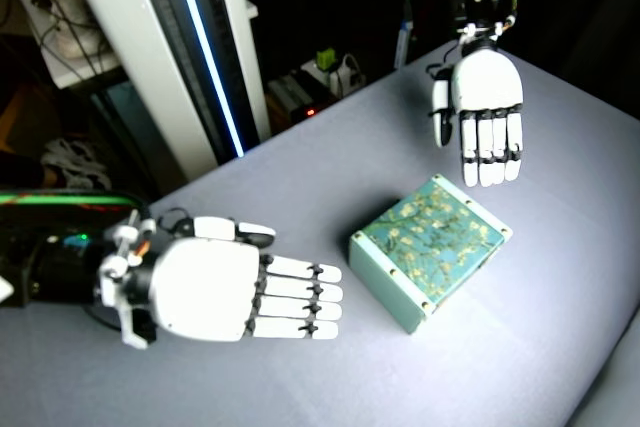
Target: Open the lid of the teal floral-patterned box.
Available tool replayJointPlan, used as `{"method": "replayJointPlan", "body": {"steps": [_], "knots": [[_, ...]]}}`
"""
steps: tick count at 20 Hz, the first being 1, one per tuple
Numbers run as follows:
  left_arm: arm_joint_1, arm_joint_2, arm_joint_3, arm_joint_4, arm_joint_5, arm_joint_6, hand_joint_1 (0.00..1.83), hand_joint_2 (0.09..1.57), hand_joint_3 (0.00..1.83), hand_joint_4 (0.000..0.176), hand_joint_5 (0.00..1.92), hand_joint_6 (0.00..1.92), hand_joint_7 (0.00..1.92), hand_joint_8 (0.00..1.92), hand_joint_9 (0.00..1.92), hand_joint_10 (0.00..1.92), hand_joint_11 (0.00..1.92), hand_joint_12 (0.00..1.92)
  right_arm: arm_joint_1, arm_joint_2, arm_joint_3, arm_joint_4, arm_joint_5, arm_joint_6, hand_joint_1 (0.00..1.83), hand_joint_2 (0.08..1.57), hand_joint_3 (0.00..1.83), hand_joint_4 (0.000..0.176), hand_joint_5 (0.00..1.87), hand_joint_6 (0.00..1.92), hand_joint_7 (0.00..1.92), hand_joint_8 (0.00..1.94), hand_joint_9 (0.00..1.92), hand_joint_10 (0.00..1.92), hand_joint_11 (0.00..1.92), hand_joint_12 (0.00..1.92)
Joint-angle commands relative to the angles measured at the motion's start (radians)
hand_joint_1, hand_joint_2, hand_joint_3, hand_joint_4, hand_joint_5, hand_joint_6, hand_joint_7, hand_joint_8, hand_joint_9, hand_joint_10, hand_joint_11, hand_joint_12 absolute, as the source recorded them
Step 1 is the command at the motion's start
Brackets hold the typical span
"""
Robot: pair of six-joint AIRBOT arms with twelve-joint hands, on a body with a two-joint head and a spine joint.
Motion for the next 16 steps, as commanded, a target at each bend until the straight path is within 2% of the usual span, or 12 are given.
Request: {"method": "replayJointPlan", "body": {"steps": [1,3,5,8,10,12,13,14,15,16], "knots": [[-0.012,0.000,0.002,-0.012,-0.112,0.002,0.02,1.57,0.18,0.000,0.09,0.00,0.10,0.01,0.15,0.01,0.00,0.37,0.012,0.005,0.003,0.048,0.093,0.007,0.00,1.41,0.03,0.000,0.02,0.00,0.00,0.00,0.00,0.00,0.01,0.08],[-0.012,0.013,-0.004,-0.012,-0.117,0.002,0.09,1.57,0.19,0.000,0.12,0.01,0.13,0.00,0.15,0.00,0.00,0.36,0.012,0.009,0.003,0.048,0.093,0.008,0.00,1.42,0.02,0.000,0.02,0.00,0.00,0.00,0.00,0.00,0.00,0.08],[-0.012,0.026,-0.011,-0.012,-0.121,0.002,0.00,1.57,0.11,0.000,0.12,0.00,0.09,0.00,0.10,0.00,0.00,0.32,0.012,0.015,0.002,0.048,0.093,0.009,0.00,1.42,0.01,0.000,0.00,0.00,0.00,0.00,0.00,0.00,0.00,0.05],[-0.035,0.008,-0.001,0.003,-0.085,0.007,0.00,1.57,0.13,0.000,0.13,0.01,0.09,0.01,0.10,0.01,0.00,0.30,0.018,0.011,0.002,0.048,0.093,0.010,0.00,1.44,0.02,0.000,0.00,0.00,0.00,0.00,0.00,0.00,0.04,0.07],[-0.059,-0.020,0.011,0.032,-0.049,0.007,0.04,1.57,0.20,0.000,0.11,0.00,0.12,0.00,0.16,0.01,0.04,0.33,0.028,0.002,0.005,0.042,0.093,0.010,0.00,1.40,0.00,0.000,0.00,0.00,0.00,0.00,0.00,0.00,0.07,0.08],[-0.076,-0.037,0.020,0.046,-0.026,0.007,0.01,1.57,0.15,0.000,0.06,0.00,0.10,0.00,0.16,0.00,0.03,0.33,0.042,-0.007,0.009,0.029,0.084,0.010,0.00,1.36,0.00,0.000,0.00,0.00,0.00,0.00,0.00,0.00,0.08,0.09],[-0.081,-0.046,0.027,0.049,-0.013,0.007,0.00,1.57,0.13,0.000,0.07,0.00,0.17,0.01,0.22,0.01,0.08,0.37,0.055,-0.017,0.015,0.014,0.072,0.010,0.00,1.30,0.00,0.000,0.00,0.00,0.00,0.00,0.00,0.00,0.06,0.08],[-0.082,-0.049,0.030,0.049,-0.007,0.007,0.00,1.57,0.12,0.000,0.06,0.00,0.15,0.00,0.21,0.00,0.07,0.37,0.063,-0.023,0.018,0.005,0.065,0.010,0.00,1.28,0.00,0.000,0.00,0.00,0.00,0.00,0.00,0.00,0.08,0.09],[-0.082,-0.052,0.033,0.049,-0.001,0.007,0.00,1.57,0.13,0.000,0.06,0.00,0.17,0.00,0.24,0.00,0.08,0.44,0.070,-0.030,0.022,-0.005,0.057,0.013,0.00,1.26,0.00,0.000,0.00,0.00,0.00,0.00,0.00,0.00,0.09,0.09],[-0.082,-0.054,0.036,0.049,0.005,0.007,0.00,1.57,0.15,0.000,0.04,0.00,0.09,0.00,0.14,0.00,0.02,0.42,0.075,-0.036,0.027,-0.014,0.051,0.017,0.00,1.25,0.00,0.003,0.00,0.00,0.00,0.00,0.00,0.00,0.10,0.10]]}}
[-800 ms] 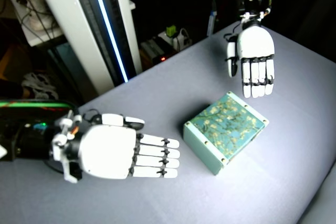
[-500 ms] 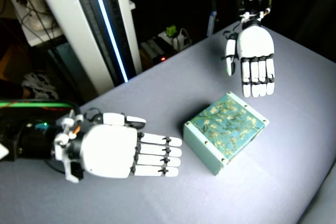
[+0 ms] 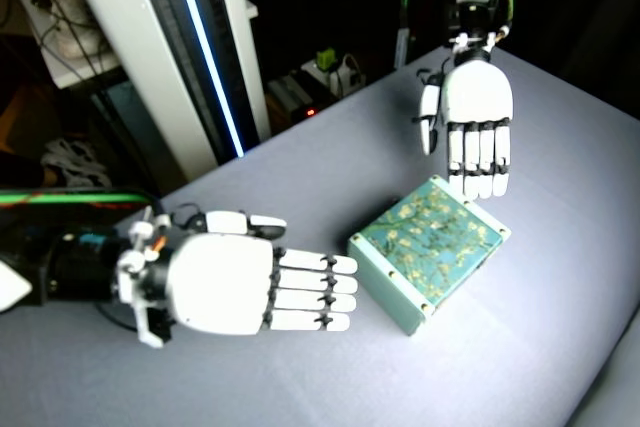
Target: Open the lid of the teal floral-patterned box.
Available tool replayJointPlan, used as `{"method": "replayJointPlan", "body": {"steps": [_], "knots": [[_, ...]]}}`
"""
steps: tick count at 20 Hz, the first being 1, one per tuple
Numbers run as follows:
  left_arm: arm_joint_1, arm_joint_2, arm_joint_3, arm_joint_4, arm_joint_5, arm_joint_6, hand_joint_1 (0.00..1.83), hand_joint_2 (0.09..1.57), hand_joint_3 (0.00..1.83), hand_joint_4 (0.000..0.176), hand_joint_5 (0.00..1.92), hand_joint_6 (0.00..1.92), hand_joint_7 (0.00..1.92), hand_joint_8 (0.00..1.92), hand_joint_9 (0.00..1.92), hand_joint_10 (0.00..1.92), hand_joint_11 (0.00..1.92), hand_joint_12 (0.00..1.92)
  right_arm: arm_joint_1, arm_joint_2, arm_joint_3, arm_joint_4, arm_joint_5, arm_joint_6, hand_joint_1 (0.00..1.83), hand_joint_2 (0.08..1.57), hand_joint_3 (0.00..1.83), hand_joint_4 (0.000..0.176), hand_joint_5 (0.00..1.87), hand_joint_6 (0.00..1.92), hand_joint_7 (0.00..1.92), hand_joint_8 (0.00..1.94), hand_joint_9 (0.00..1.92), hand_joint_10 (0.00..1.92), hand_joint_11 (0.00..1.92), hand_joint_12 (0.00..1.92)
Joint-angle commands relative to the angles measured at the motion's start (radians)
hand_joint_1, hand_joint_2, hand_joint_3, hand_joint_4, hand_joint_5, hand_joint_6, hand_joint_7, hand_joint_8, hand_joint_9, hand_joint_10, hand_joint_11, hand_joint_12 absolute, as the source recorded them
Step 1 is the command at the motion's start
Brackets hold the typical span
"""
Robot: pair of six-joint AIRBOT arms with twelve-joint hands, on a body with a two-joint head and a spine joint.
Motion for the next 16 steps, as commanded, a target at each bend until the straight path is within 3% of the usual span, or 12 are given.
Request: {"method": "replayJointPlan", "body": {"steps": [1,3,6,13,16], "knots": [[-0.011,-0.005,0.003,-0.008,-0.088,0.003,0.00,1.57,0.16,0.000,0.03,0.00,0.05,0.00,0.10,0.00,0.00,0.37,0.013,-0.001,0.007,0.037,0.077,0.012,0.00,1.28,0.00,0.011,0.00,0.00,0.00,0.00,0.00,0.00,0.10,0.10],[-0.011,-0.009,0.007,-0.008,-0.082,0.003,0.00,1.57,0.18,0.000,0.07,0.01,0.08,0.01,0.12,0.01,0.00,0.38,0.017,-0.009,0.013,0.023,0.070,0.022,0.00,1.33,0.01,0.000,0.00,0.00,0.00,0.00,0.00,0.00,0.08,0.09],[-0.011,-0.011,0.007,-0.007,-0.076,0.003,0.00,1.57,0.16,0.000,0.06,0.00,0.05,0.00,0.08,0.00,0.00,0.26,0.019,-0.020,0.018,0.009,0.063,0.030,0.00,1.37,0.02,0.000,0.00,0.00,0.00,0.00,0.00,0.00,0.04,0.08],[-0.011,-0.022,0.007,-0.004,-0.075,0.003,0.00,1.57,0.07,0.000,0.07,0.00,0.06,0.00,0.06,0.00,0.00,0.22,0.019,-0.024,0.018,0.003,0.060,0.039,0.00,1.40,0.02,0.000,0.00,0.00,0.00,0.00,0.00,0.00,0.05,0.08],[-0.024,-0.032,0.007,0.012,-0.078,0.002,0.00,1.57,0.18,0.000,0.07,0.00,0.06,0.00,0.09,0.01,0.03,0.26,0.020,-0.028,0.017,0.001,0.063,0.041,0.00,1.42,0.03,0.000,0.00,0.00,0.00,0.00,0.00,0.00,0.08,0.09]]}}
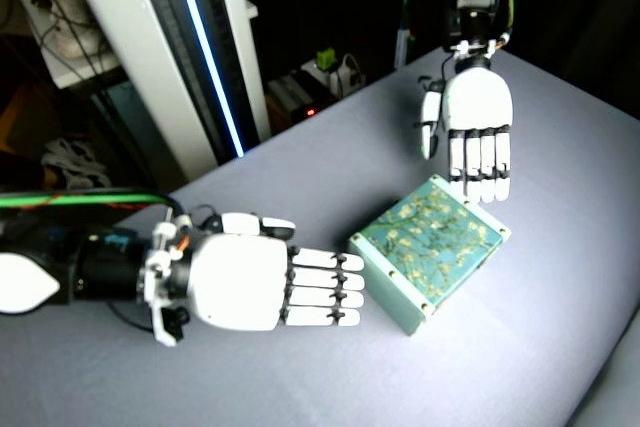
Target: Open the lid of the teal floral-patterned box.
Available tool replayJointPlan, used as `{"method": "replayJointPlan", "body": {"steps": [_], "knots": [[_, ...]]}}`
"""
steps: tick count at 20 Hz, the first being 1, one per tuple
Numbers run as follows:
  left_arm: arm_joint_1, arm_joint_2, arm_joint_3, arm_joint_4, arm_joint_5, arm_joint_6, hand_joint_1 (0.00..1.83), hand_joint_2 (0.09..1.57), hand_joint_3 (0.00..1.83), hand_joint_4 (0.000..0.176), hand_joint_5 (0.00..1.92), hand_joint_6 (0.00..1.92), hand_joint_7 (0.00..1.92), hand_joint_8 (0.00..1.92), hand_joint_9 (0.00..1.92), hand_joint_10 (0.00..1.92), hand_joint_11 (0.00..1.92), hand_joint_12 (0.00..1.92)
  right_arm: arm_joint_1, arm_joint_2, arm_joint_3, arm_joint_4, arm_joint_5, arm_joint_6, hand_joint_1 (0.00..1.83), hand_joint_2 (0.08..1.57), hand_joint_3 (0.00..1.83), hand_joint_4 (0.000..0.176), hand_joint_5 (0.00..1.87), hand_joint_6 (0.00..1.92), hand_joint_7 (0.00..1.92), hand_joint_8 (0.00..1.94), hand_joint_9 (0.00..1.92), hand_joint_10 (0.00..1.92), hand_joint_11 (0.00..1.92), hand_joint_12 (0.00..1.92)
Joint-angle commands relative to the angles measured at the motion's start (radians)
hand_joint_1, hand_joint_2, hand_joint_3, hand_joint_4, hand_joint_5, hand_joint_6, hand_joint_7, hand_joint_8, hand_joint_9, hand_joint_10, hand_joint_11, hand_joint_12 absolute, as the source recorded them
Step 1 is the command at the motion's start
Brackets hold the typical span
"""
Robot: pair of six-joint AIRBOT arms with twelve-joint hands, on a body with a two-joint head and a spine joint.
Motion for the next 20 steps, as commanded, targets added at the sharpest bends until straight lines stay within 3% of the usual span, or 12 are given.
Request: {"method": "replayJointPlan", "body": {"steps": [1,3,5,8,13,16,20], "knots": [[-0.015,-0.004,0.001,-0.002,-0.111,0.000,0.00,1.57,0.18,0.000,0.04,0.00,0.04,0.00,0.07,0.00,0.01,0.25,0.016,0.000,0.002,0.042,0.099,0.012,0.00,1.43,0.03,0.000,0.00,0.00,0.00,0.00,0.00,0.00,0.07,0.09],[-0.017,-0.008,0.000,0.002,-0.119,-0.002,0.00,1.57,0.17,0.000,0.03,0.00,0.04,0.00,0.09,0.01,0.00,0.22,0.017,0.000,0.002,0.042,0.110,0.023,0.00,1.42,0.02,0.000,0.00,0.00,0.00,0.00,0.00,0.00,0.09,0.10],[-0.019,-0.005,-0.005,0.004,-0.133,-0.004,0.00,1.57,0.17,0.000,0.03,0.00,0.04,0.00,0.09,0.00,0.00,0.18,0.017,0.000,0.002,0.042,0.125,0.033,0.00,1.44,0.00,0.000,0.00,0.00,0.00,0.00,0.05,0.00,0.04,0.42],[-0.013,0.005,-0.015,0.003,-0.175,-0.018,0.00,1.57,0.17,0.000,0.00,0.00,0.01,0.00,0.06,0.01,0.01,0.16,0.017,0.000,0.001,0.052,0.144,0.038,0.00,1.39,0.00,0.000,0.00,0.00,0.00,0.00,0.07,0.00,0.00,0.57],[0.005,0.019,-0.031,-0.052,-0.293,-0.023,0.00,1.57,0.13,0.000,0.01,0.00,0.00,0.00,0.06,0.00,0.02,0.18,0.017,0.000,0.001,0.116,0.214,0.038,0.00,1.41,0.00,0.000,0.00,0.00,0.00,0.00,0.00,0.00,0.00,0.12],[0.003,0.025,-0.036,-0.069,-0.342,-0.023,0.00,1.56,0.02,0.000,0.02,0.01,0.00,0.00,0.04,0.00,0.02,0.13,0.031,-0.009,0.006,0.130,0.230,0.038,0.00,1.40,0.00,0.000,0.02,0.00,0.00,0.00,0.00,0.00,0.00,0.06],[0.001,0.015,-0.034,-0.139,-0.369,0.034,0.00,1.56,0.03,0.000,0.05,0.01,0.05,0.02,0.08,0.02,0.04,0.14,0.042,-0.046,0.049,0.207,0.267,0.038,0.00,1.39,0.00,0.000,0.04,0.01,0.02,0.01,0.01,0.00,0.04,0.05]]}}
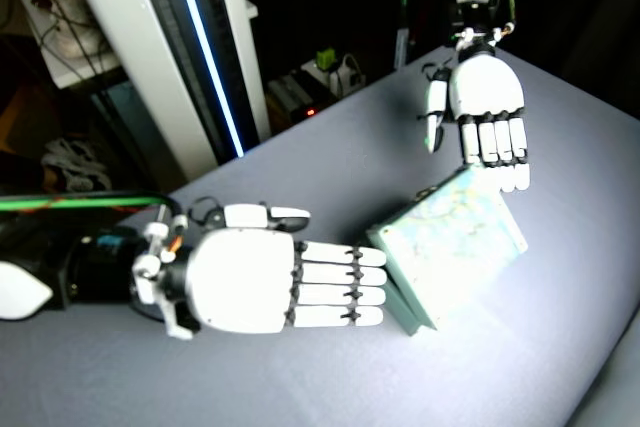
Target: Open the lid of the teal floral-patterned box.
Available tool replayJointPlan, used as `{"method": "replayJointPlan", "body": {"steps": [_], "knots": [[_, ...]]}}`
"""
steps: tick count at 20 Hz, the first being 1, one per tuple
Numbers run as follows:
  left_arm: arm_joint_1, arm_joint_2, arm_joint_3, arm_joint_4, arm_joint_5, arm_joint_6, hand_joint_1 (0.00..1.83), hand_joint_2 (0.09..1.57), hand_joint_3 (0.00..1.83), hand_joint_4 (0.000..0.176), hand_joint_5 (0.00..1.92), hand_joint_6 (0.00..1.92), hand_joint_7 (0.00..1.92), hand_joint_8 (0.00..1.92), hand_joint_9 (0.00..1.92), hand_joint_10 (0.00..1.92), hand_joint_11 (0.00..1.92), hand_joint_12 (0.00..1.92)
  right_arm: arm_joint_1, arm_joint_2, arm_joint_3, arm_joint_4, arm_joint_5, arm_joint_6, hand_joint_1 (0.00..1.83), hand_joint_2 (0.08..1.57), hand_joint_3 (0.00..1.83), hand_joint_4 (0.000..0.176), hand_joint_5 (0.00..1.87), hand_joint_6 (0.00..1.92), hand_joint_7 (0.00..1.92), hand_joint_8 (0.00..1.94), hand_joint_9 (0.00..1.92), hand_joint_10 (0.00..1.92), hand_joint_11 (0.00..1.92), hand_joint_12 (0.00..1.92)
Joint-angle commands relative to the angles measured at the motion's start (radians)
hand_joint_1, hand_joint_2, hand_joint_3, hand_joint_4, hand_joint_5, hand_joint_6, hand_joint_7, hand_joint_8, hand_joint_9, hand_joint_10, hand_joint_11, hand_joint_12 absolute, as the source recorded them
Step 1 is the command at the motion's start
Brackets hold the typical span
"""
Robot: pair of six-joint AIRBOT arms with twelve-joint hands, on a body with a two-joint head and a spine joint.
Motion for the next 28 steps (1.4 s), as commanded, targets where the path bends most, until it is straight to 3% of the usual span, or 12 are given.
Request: {"method": "replayJointPlan", "body": {"steps": [1,4,8,11,16,20,24,28], "knots": [[-0.017,-0.009,0.000,0.004,-0.163,0.010,0.00,1.57,0.03,0.000,0.06,0.00,0.07,0.00,0.09,0.01,0.07,0.13,0.022,-0.009,0.004,0.054,0.129,0.008,0.00,1.36,0.00,0.000,0.04,0.01,0.00,0.00,0.00,0.00,0.01,0.03],[-0.038,-0.023,0.023,-0.028,-0.173,0.021,0.00,1.57,0.13,0.000,0.09,0.01,0.08,0.00,0.07,0.00,0.03,0.09,0.032,-0.037,0.045,0.093,0.129,0.008,0.00,1.34,0.00,0.000,0.02,0.00,0.00,0.00,0.00,0.00,0.00,0.00],[-0.055,-0.028,0.036,-0.038,-0.164,0.033,0.00,1.48,0.00,0.000,0.07,0.00,0.05,0.00,0.04,0.00,0.01,0.05,0.052,-0.047,0.067,0.114,0.127,0.007,0.00,1.36,0.00,0.000,0.03,0.00,0.00,0.00,0.00,0.00,0.00,0.00],[-0.081,-0.047,0.063,-0.045,-0.136,0.045,0.00,1.57,0.09,0.000,0.04,0.00,0.04,0.00,0.05,0.00,0.02,0.05,0.072,-0.063,0.099,0.137,0.110,0.007,0.00,1.32,0.00,0.000,0.04,0.01,0.00,0.00,0.00,0.00,0.00,0.00],[-0.154,-0.089,0.119,-0.065,-0.074,0.086,0.00,1.57,0.14,0.000,0.07,0.01,0.04,0.00,0.03,0.00,0.04,0.06,0.133,-0.098,0.164,0.140,0.044,0.007,0.00,1.37,0.01,0.000,0.06,0.01,0.03,0.01,0.01,0.00,0.01,0.00],[-0.169,-0.096,0.143,-0.087,-0.052,0.093,0.00,1.57,0.12,0.000,0.08,0.00,0.05,0.00,0.04,0.00,0.03,0.07,0.161,-0.107,0.203,0.140,-0.006,-0.002,0.00,1.41,0.02,0.000,0.06,0.01,0.02,0.00,0.00,0.00,0.00,0.00],[-0.152,-0.066,0.135,-0.116,-0.073,0.105,0.00,1.57,0.18,0.000,0.08,0.00,0.06,0.00,0.06,0.00,0.04,0.08,0.163,-0.081,0.188,0.165,-0.012,-0.008,0.00,1.40,0.01,0.000,0.10,0.02,0.05,0.01,0.02,0.01,0.04,0.02],[-0.088,0.047,0.054,-0.150,-0.184,0.105,0.00,1.57,0.08,0.000,0.10,0.00,0.05,0.00,0.04,0.00,0.00,0.08,0.162,-0.024,0.097,0.206,-0.002,-0.120,0.00,1.41,0.01,0.000,0.08,0.00,0.04,0.00,0.02,0.01,0.04,0.02]]}}
